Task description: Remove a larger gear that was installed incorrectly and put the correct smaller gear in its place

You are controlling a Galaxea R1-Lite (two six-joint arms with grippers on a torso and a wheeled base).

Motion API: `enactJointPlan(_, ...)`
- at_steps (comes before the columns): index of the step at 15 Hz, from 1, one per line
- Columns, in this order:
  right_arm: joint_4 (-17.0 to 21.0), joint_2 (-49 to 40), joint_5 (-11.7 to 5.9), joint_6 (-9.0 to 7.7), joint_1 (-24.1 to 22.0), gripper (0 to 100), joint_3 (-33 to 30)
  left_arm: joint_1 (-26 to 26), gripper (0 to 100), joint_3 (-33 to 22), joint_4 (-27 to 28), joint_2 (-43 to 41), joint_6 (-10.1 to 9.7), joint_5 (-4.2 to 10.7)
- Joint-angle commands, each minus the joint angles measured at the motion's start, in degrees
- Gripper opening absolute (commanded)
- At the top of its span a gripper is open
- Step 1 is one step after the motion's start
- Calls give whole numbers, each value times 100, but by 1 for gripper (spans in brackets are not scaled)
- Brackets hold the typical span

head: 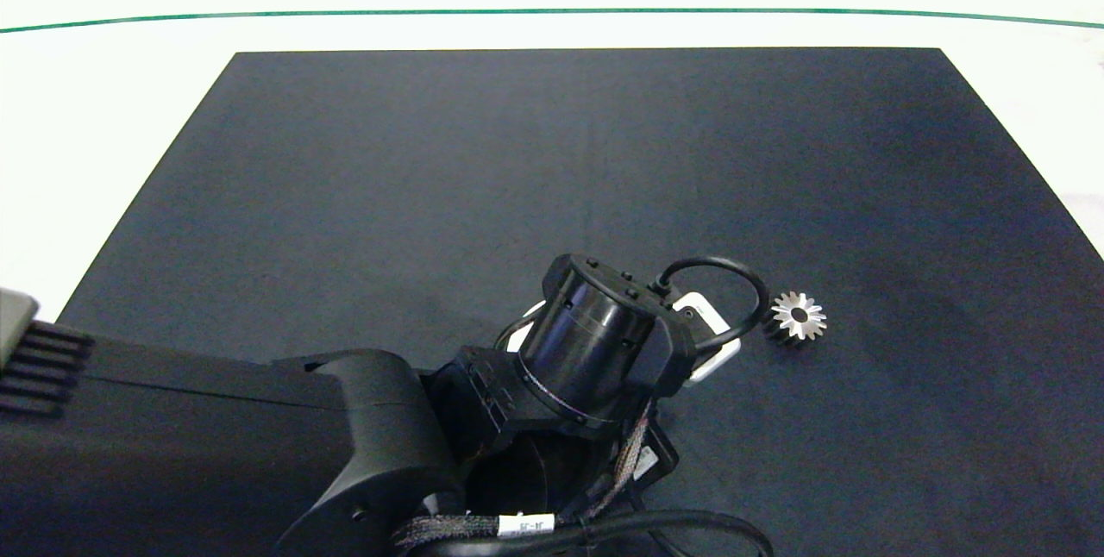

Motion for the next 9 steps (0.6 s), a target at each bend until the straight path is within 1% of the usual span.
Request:
enactJointPlan(1, 20, -34, -8, -3, 6, 100, -6, 35, 25, 10, 10, 77, 34, 6)
enactJointPlan(9, 20, -34, -8, -3, 6, 100, -6, 53, 25, 115, 36, -178, 34, 6)
